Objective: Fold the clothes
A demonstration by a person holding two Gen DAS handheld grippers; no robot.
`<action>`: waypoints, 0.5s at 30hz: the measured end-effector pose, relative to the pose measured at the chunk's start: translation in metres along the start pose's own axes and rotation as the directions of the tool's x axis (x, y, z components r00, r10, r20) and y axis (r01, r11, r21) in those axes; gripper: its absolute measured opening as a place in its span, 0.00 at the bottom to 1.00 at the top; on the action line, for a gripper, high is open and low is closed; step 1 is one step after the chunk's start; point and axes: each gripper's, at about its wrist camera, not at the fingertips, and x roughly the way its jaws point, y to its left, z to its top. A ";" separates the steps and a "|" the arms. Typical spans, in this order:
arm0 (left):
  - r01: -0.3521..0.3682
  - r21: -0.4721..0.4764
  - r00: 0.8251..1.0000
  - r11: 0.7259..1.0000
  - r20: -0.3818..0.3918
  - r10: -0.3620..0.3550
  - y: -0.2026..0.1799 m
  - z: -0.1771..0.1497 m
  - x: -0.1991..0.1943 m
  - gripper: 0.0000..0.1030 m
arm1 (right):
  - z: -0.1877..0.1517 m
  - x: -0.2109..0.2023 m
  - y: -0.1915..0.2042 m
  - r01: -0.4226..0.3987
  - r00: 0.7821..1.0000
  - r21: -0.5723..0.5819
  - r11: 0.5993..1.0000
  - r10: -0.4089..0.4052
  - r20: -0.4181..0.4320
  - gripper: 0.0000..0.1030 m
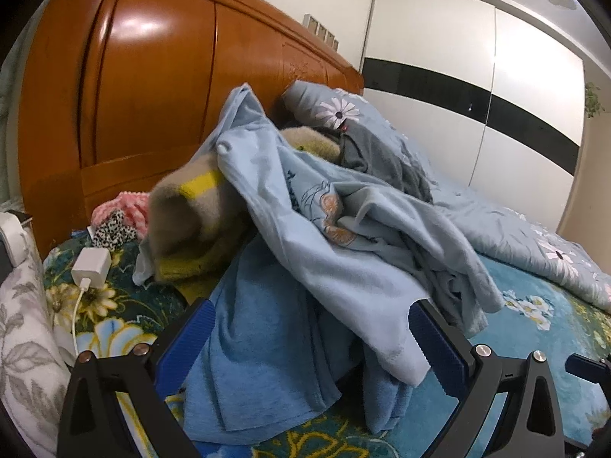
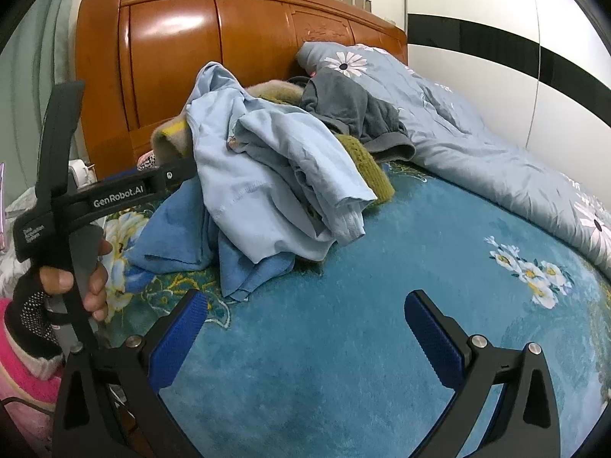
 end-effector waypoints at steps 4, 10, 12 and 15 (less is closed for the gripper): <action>-0.013 0.007 1.000 1.000 -0.012 0.013 0.009 0.013 0.014 1.00 | -0.002 0.001 -0.009 0.027 1.000 0.026 0.999 -0.027 -0.014 1.00; -0.032 -0.075 0.999 0.997 0.006 0.032 0.039 0.063 0.042 1.00 | -0.009 -0.004 -0.027 0.054 0.998 0.064 0.997 -0.053 -0.018 1.00; -0.032 -0.084 0.999 0.996 -0.045 0.028 0.042 0.071 0.062 1.00 | -0.012 -0.005 -0.034 0.056 0.998 0.088 0.995 -0.054 -0.020 1.00; 0.017 -0.138 0.991 0.990 -0.128 -0.035 0.047 0.070 0.088 0.98 | -0.014 -0.007 -0.039 0.049 0.999 0.111 0.993 -0.047 -0.020 1.00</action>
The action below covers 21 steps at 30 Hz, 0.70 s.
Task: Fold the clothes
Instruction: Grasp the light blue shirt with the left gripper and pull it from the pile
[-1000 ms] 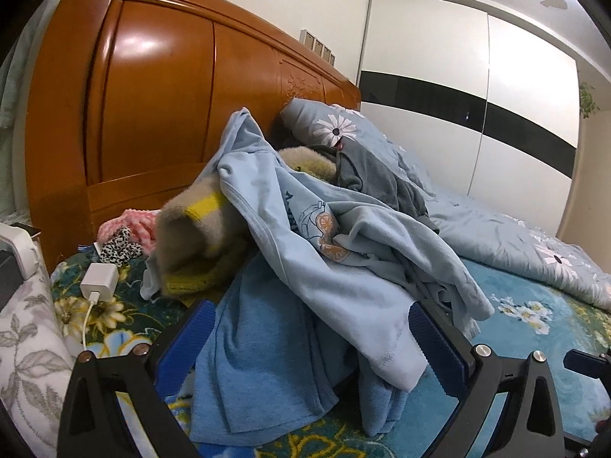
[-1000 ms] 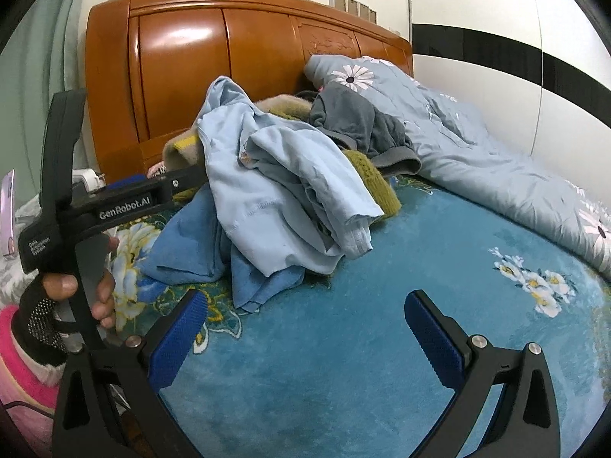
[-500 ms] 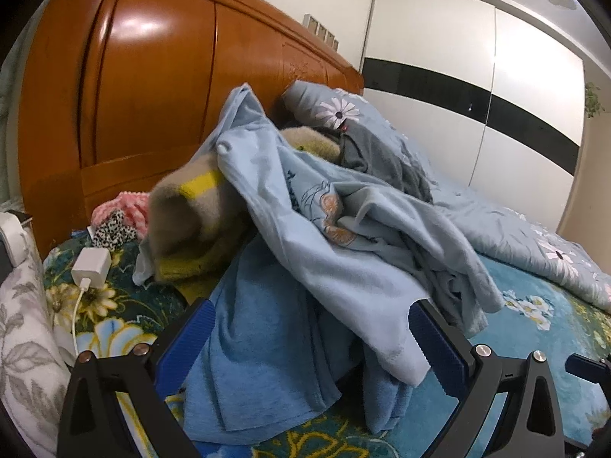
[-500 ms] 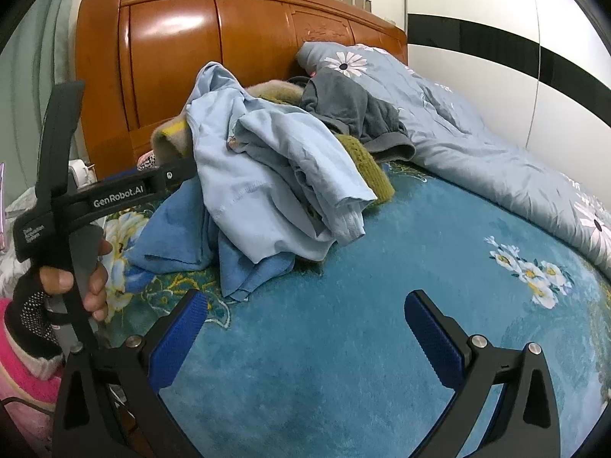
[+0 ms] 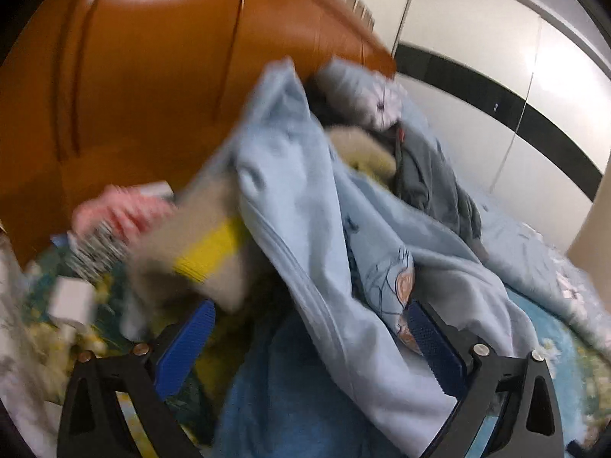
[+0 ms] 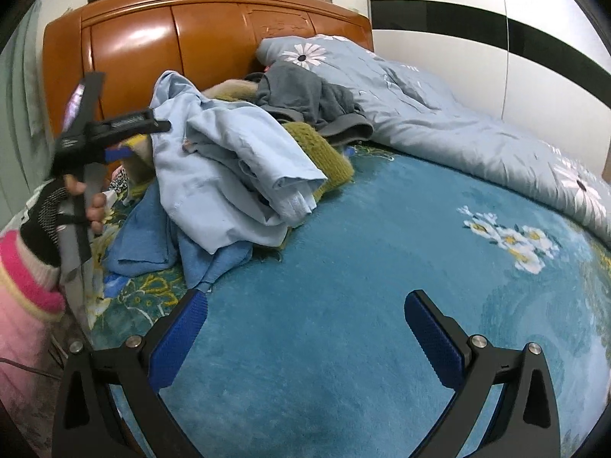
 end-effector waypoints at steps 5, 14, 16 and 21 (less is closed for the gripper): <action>0.037 -0.041 0.997 0.998 -0.059 -0.040 0.000 0.000 0.017 0.20 | -0.003 -0.008 -0.006 0.011 1.000 -0.006 1.000 -0.011 0.010 1.00; 0.149 0.046 0.983 0.988 0.102 -0.153 -0.051 0.027 -0.046 0.03 | -0.013 -0.036 -0.029 0.026 0.998 0.034 0.999 -0.027 0.052 1.00; 0.196 0.127 0.964 0.972 0.158 -0.215 -0.081 0.040 -0.074 0.03 | -0.016 -0.044 -0.038 0.035 0.997 0.052 0.998 -0.038 0.061 1.00; 0.334 0.349 0.878 0.876 0.224 -0.424 -0.171 0.056 -0.149 0.03 | -0.026 -0.066 -0.063 0.064 0.993 0.115 0.991 -0.074 0.092 1.00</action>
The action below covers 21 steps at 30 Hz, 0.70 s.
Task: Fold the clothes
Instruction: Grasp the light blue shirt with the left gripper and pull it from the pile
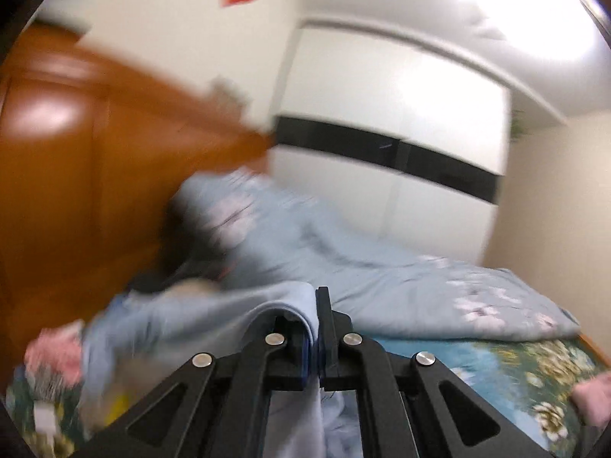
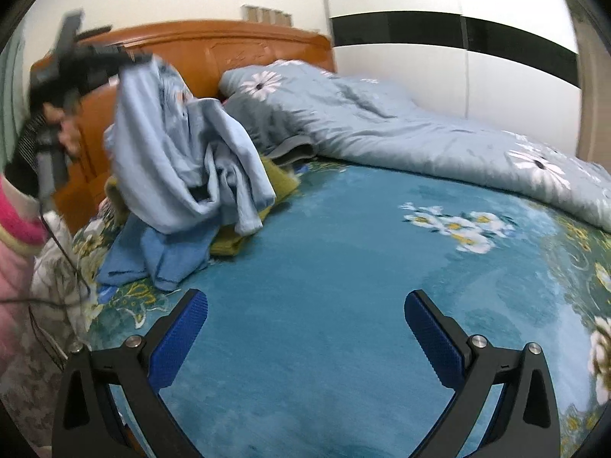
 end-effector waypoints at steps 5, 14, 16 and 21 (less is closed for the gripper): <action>0.311 0.058 0.951 0.949 -0.018 -0.310 -0.097 0.020 -0.003 0.03 | -0.007 -0.035 -0.040 0.060 0.996 0.103 0.993 -0.066 0.054 1.00; 0.765 0.021 0.644 0.644 -0.053 -0.764 -0.231 0.018 -0.019 0.03 | -0.032 -0.153 -0.122 0.295 0.919 0.297 0.908 -0.355 0.174 1.00; 0.772 0.034 0.635 0.634 -0.052 -0.771 -0.237 0.012 -0.033 0.03 | -0.040 -0.182 -0.140 0.335 0.885 0.361 0.871 -0.422 0.198 1.00; 0.713 -0.015 0.685 0.701 -0.199 -0.701 -0.225 -0.028 -0.019 0.03 | -0.058 -0.226 -0.162 0.385 0.823 0.454 0.803 -0.522 0.224 1.00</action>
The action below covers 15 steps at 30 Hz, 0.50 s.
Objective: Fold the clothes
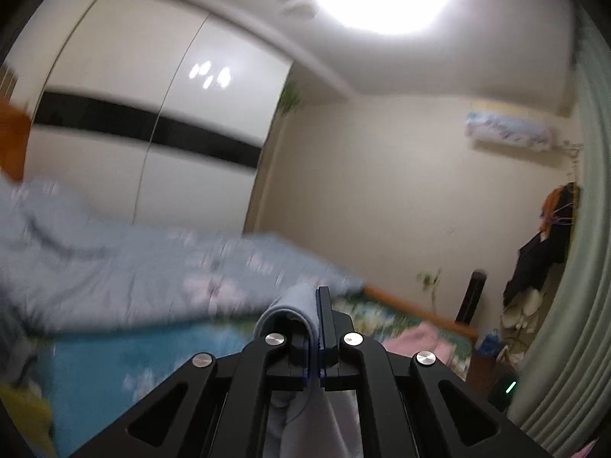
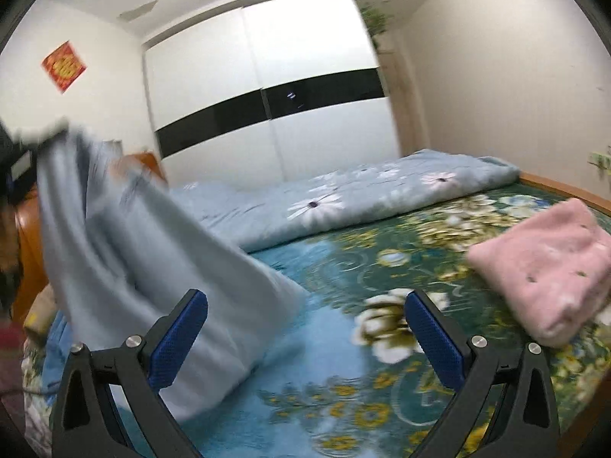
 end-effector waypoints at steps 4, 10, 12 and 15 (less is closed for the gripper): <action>-0.153 -0.059 0.976 0.986 -0.165 0.142 0.034 -0.062 0.005 0.03 | -0.006 0.008 0.000 -0.023 0.999 0.005 1.000 0.023 -0.037 1.00; -0.270 -0.160 0.919 0.950 -0.337 0.204 0.078 -0.158 -0.015 0.03 | -0.023 0.041 0.043 -0.127 0.982 -0.062 0.990 0.117 -0.147 1.00; -0.286 -0.178 0.903 0.942 -0.380 0.202 0.084 -0.187 -0.016 0.03 | -0.028 0.053 0.059 -0.161 0.972 -0.091 0.983 0.142 -0.186 1.00; -0.274 -0.211 0.878 0.938 -0.452 0.154 0.084 -0.229 -0.013 0.03 | -0.038 0.076 0.087 -0.217 0.949 -0.149 0.965 0.173 -0.262 1.00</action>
